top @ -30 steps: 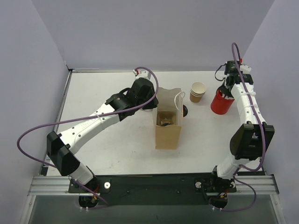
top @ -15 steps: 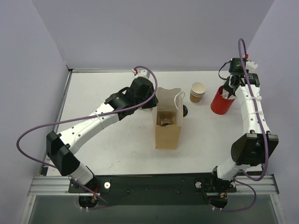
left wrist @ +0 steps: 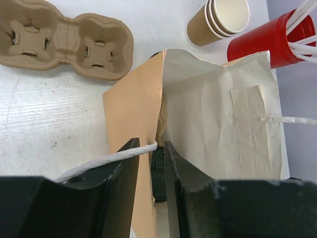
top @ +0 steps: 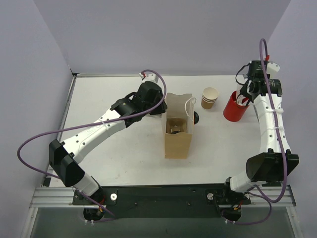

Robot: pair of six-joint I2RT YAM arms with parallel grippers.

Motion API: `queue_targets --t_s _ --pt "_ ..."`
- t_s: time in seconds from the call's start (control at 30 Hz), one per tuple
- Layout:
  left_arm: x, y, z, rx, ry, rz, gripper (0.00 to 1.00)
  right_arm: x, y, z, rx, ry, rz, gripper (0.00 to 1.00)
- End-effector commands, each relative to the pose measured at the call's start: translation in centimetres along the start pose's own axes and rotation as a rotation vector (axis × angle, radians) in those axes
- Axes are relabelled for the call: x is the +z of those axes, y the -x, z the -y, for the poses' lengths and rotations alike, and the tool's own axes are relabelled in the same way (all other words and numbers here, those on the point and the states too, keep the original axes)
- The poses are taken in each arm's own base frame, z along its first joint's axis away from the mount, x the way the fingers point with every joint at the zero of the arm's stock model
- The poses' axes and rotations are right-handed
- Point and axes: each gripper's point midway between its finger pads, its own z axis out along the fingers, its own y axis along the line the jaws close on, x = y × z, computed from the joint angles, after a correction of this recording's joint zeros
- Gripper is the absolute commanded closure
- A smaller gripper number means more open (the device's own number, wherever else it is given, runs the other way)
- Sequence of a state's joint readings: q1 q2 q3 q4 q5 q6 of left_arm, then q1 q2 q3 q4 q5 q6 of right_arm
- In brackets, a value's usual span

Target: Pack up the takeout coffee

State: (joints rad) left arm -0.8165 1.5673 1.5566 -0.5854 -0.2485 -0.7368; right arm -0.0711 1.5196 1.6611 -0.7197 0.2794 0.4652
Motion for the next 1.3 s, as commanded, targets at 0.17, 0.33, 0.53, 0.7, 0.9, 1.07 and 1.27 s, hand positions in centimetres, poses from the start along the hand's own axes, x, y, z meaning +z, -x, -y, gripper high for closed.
queue_targets --t_s 0.17,0.33,0.53,0.7,0.9,1.07,1.27 --pt "-1.7 2.6 1.2 -0.016 -0.065 0.075 0.63 -4.4 2.4 0.5 0.025 0.057 0.076 1.0" --pt "-1.8 2.6 1.3 -0.012 -0.076 0.075 0.62 -6.8 3.6 -0.1 0.032 0.112 0.115 1.0" --pt "-1.8 2.6 1.9 -0.013 -0.106 0.067 0.62 -9.6 4.4 -0.3 0.031 0.158 0.15 1.0" --pt "-1.8 2.4 2.2 -0.018 -0.124 0.061 0.62 -11.6 4.6 -0.2 0.035 0.2 0.174 1.0" --pt "-1.9 2.8 2.5 -0.018 -0.136 0.075 0.55 -14.6 5.2 -1.2 0.049 0.325 0.218 1.0" --pt "-2.2 3.2 2.5 -0.008 -0.129 0.085 0.55 -17.6 5.5 -3.5 0.028 0.459 0.261 1.0" --pt "-3.1 3.8 2.0 -0.007 -0.119 0.113 0.53 -19.2 5.2 -5.3 0.008 0.548 0.273 1.0"
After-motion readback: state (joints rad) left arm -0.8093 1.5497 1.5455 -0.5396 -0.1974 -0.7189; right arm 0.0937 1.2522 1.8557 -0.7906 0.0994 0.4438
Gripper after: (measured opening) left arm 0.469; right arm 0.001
